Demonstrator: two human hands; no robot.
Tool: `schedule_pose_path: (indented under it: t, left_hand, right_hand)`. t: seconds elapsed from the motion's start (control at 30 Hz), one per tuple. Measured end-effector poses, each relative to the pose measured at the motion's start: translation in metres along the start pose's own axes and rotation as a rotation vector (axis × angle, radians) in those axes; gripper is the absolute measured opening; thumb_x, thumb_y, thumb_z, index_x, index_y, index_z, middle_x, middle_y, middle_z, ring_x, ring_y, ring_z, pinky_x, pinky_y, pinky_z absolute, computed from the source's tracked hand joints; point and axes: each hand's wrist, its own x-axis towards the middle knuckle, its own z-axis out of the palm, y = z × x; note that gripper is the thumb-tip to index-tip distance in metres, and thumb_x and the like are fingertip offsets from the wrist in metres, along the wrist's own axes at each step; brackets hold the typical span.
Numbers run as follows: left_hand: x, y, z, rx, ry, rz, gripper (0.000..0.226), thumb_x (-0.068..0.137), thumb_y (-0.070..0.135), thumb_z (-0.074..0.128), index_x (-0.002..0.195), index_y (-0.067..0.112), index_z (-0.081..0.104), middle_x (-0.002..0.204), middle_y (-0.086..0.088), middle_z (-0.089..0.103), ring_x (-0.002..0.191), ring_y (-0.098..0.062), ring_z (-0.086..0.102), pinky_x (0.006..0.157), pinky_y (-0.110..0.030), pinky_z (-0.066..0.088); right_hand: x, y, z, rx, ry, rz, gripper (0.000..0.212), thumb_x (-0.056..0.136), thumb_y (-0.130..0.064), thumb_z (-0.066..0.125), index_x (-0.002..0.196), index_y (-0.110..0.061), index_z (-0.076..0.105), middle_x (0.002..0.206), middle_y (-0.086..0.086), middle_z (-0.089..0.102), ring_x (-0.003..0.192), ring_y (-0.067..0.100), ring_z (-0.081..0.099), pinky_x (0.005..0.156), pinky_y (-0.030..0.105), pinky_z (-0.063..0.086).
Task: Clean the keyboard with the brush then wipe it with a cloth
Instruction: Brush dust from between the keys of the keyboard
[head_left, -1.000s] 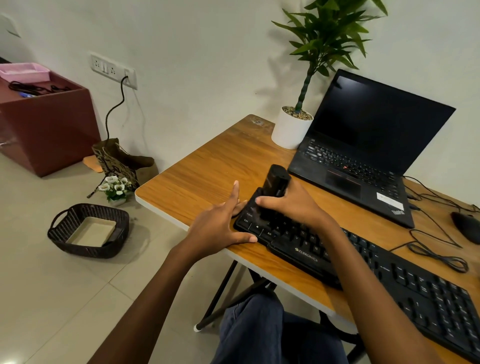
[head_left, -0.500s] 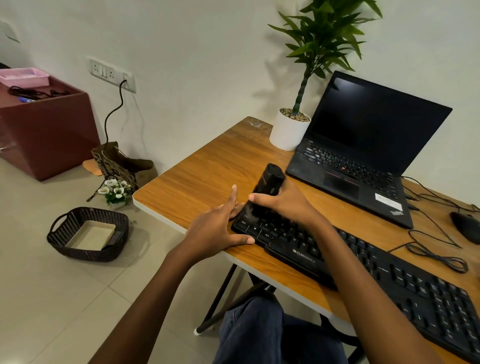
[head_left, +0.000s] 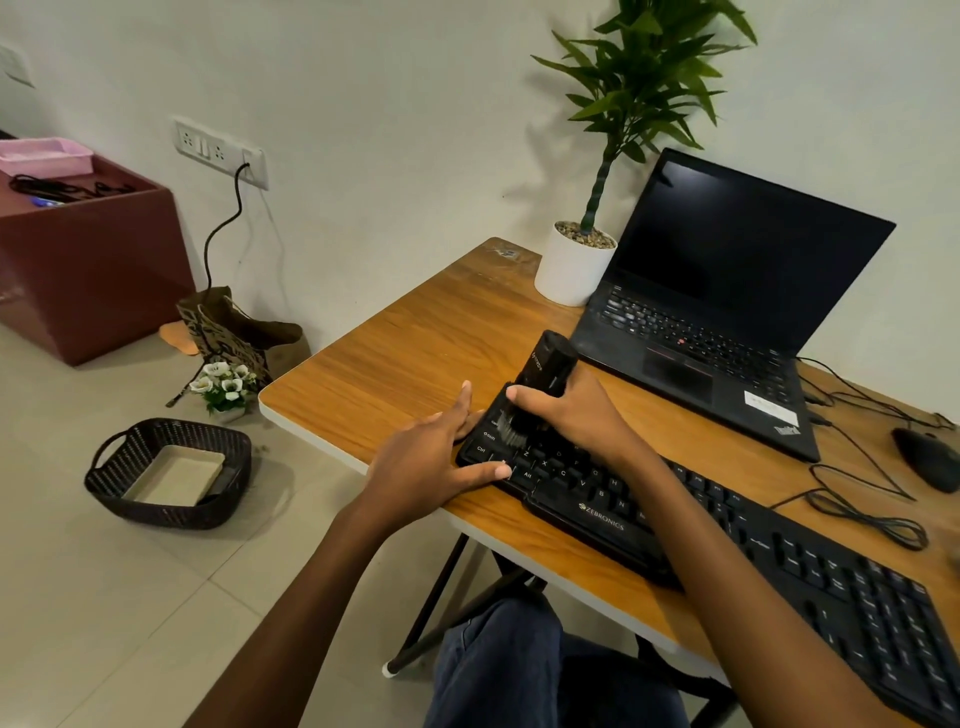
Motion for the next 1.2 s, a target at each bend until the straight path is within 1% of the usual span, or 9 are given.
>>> schedule_pose_path:
  t: [0.1,0.2,0.33,0.47,0.6,0.73,0.9,1.1,1.2]
  left_hand:
    - [0.001,0.0,0.001,-0.006,0.011,-0.002,0.1,0.078,0.064,0.054,0.15,0.023,-0.002,0.147,0.01,0.038,0.137,-0.011,0.032,0.107,-0.033,0.034]
    - [0.0,-0.001,0.002,0.002,0.013,-0.007,0.103,0.077,0.064,0.055,0.15,0.023,-0.005,0.146,0.009,0.041,0.136,-0.011,0.033,0.106,-0.032,0.035]
    - [0.0,0.0,0.001,-0.016,0.006,-0.016,0.107,0.072,0.069,0.052,0.15,0.023,-0.006,0.146,0.006,0.04,0.136,-0.013,0.034,0.107,-0.034,0.034]
    - [0.0,0.002,0.001,-0.011,0.03,-0.007,0.104,0.077,0.061,0.057,0.15,0.02,-0.005,0.141,0.002,0.048,0.13,-0.014,0.042,0.104,-0.034,0.039]
    - [-0.001,0.004,-0.001,0.001,0.006,0.006,0.104,0.078,0.061,0.055,0.149,0.019,-0.009,0.147,0.008,0.038,0.135,-0.014,0.035,0.107,-0.033,0.032]
    - [-0.001,0.001,0.001,-0.019,0.026,-0.003,0.108,0.073,0.068,0.052,0.149,0.021,-0.008,0.141,0.0,0.048,0.128,-0.016,0.045,0.102,-0.036,0.042]
    - [-0.002,0.005,-0.003,-0.016,0.01,0.006,0.106,0.077,0.062,0.056,0.149,0.019,-0.009,0.147,0.008,0.038,0.135,-0.015,0.036,0.106,-0.035,0.035]
    - [-0.002,0.006,-0.004,-0.019,-0.002,0.002,0.105,0.079,0.059,0.057,0.148,0.02,-0.012,0.148,0.006,0.038,0.134,-0.014,0.037,0.105,-0.032,0.034]
    - [-0.002,0.006,-0.004,-0.027,-0.005,-0.003,0.106,0.079,0.059,0.057,0.148,0.02,-0.013,0.147,0.007,0.038,0.134,-0.014,0.037,0.105,-0.033,0.034]
  right_hand:
    - [0.003,0.001,0.005,-0.033,0.052,-0.019,0.021,0.077,-0.029,0.072,0.086,-0.015,0.059,0.081,-0.002,0.064,0.075,0.012,0.063,0.066,0.026,0.051]
    - [0.007,-0.003,0.009,-0.01,-0.039,-0.011,0.02,0.076,-0.029,0.073,0.083,-0.018,0.058,0.078,-0.003,0.063,0.074,0.012,0.063,0.065,0.025,0.05]
    - [0.017,-0.005,0.009,-0.073,0.07,-0.019,0.022,0.075,-0.032,0.073,0.085,-0.017,0.059,0.078,-0.006,0.063,0.071,0.007,0.061,0.061,0.019,0.044]
    - [0.014,-0.014,0.018,-0.046,-0.134,-0.006,0.021,0.076,-0.031,0.073,0.084,-0.016,0.06,0.079,-0.003,0.064,0.073,0.012,0.063,0.064,0.023,0.05]
    - [0.022,-0.017,0.01,-0.127,0.081,0.014,0.02,0.076,-0.03,0.072,0.08,-0.023,0.054,0.077,-0.01,0.059,0.071,0.004,0.058,0.06,0.016,0.045]
    - [0.014,-0.016,0.015,-0.047,-0.211,0.017,0.021,0.076,-0.031,0.073,0.087,-0.017,0.06,0.079,-0.005,0.063,0.072,0.007,0.062,0.063,0.019,0.048]
    - [0.025,-0.011,0.007,-0.14,0.113,-0.017,0.027,0.076,-0.026,0.073,0.092,-0.014,0.055,0.083,-0.008,0.06,0.076,0.007,0.057,0.067,0.019,0.045]
    - [0.011,-0.022,-0.007,-0.057,-0.279,0.071,0.015,0.078,-0.013,0.068,0.08,-0.018,0.054,0.075,-0.001,0.059,0.071,0.012,0.057,0.066,0.026,0.047]
    - [0.012,-0.023,-0.009,-0.055,-0.282,0.086,0.018,0.078,-0.013,0.068,0.083,-0.019,0.053,0.079,0.001,0.058,0.073,0.013,0.056,0.067,0.026,0.047]
